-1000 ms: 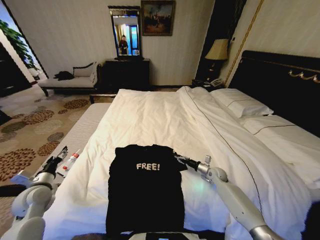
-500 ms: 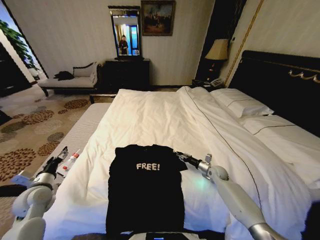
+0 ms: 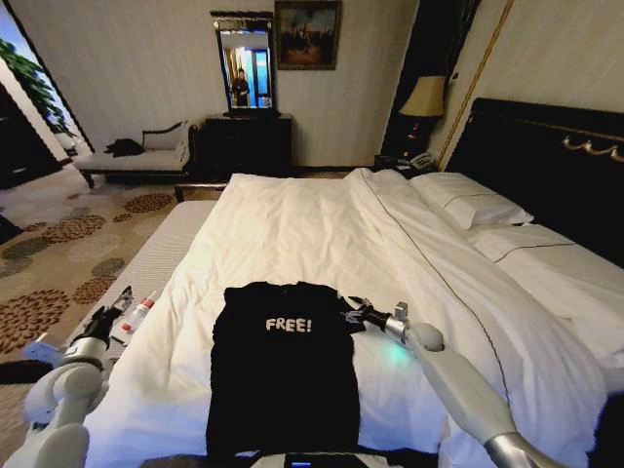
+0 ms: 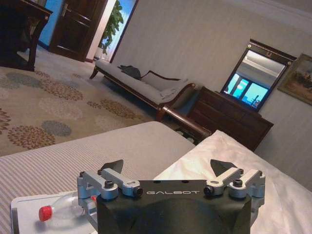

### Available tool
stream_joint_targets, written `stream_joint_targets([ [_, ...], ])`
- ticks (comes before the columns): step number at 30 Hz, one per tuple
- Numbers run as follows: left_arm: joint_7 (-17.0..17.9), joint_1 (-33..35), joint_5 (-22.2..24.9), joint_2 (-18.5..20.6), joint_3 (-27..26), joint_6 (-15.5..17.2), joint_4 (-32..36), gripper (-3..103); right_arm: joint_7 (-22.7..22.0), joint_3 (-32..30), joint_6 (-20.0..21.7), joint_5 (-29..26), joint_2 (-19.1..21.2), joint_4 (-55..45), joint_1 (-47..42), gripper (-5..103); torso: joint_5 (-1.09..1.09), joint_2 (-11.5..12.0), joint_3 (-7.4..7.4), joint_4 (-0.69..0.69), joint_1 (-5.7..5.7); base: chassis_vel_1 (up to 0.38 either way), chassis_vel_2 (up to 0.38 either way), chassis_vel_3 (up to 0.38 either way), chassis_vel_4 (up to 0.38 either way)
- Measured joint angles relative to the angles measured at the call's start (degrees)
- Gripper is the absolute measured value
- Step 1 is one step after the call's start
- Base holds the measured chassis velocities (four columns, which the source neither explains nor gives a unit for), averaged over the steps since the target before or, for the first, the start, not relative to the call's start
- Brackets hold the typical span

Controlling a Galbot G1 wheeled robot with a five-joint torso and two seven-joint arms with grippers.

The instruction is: Fold the clothes on the bed.

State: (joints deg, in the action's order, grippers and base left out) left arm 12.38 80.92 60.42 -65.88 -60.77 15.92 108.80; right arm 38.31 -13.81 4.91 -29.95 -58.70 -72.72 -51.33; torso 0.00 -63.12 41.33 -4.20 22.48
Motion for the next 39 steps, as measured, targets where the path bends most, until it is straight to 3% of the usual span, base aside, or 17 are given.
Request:
stream_joint_targets([
  [4, 0.01, 0.01, 0.01, -0.02, -0.06, -0.01, 0.00, 100, -0.41, 0.30, 1.07, -0.77, -0.08, 0.43, 0.31, 99, 0.00, 0.00, 0.00, 0.00, 0.00, 0.000, 0.000, 0.000, 0.000],
  [11, 0.03, 0.16, -0.01, -0.12, -0.17, -0.02, 0.02, 100, 0.08, 0.68, 2.29, -1.64, -0.48, 1.47, 0.49, 66, 0.00, 0.00, 0.00, 0.00, 0.00, 0.000, 0.000, 0.000, 0.000],
  [13, 0.04, 0.20, -0.02, -0.13, -0.21, -0.03, 0.04, 100, 0.21, 0.72, 2.37, -1.91, -0.50, 1.57, 0.54, 66, 0.00, 0.00, 0.00, 0.00, 0.00, 0.000, 0.000, 0.000, 0.000],
  [15, 0.05, 0.34, -0.04, -0.16, -0.28, -0.04, 0.16, 100, 0.28, 0.75, 2.65, -2.77, -0.51, 1.69, 0.65, 50, 0.00, 0.00, 0.00, 0.00, 0.00, 0.000, 0.000, 0.000, 0.000],
  [23, 0.07, 0.51, -0.07, -0.07, -0.50, -0.05, 0.47, 100, 0.17, 0.64, 4.03, -6.71, -0.27, 1.40, 0.52, 28, 0.00, 0.00, 0.00, 0.00, 0.00, 0.000, 0.000, 0.000, 0.000],
  [29, 0.16, 0.55, 0.06, 0.13, -0.55, -0.05, 0.77, 100, 0.07, -0.34, 3.98, -6.89, 0.08, 0.08, -0.68, 3, 0.00, 0.00, 0.00, 0.00, 0.00, 0.000, 0.000, 0.000, 0.000],
  [39, 0.19, 0.66, 0.14, 0.16, -0.59, -0.06, 0.85, 100, -3.45, -4.39, 3.09, -7.17, 0.17, -5.57, -4.18, 0, 0.00, 0.00, 0.00, 0.00, 0.00, 0.000, 0.000, 0.000, 0.000],
])
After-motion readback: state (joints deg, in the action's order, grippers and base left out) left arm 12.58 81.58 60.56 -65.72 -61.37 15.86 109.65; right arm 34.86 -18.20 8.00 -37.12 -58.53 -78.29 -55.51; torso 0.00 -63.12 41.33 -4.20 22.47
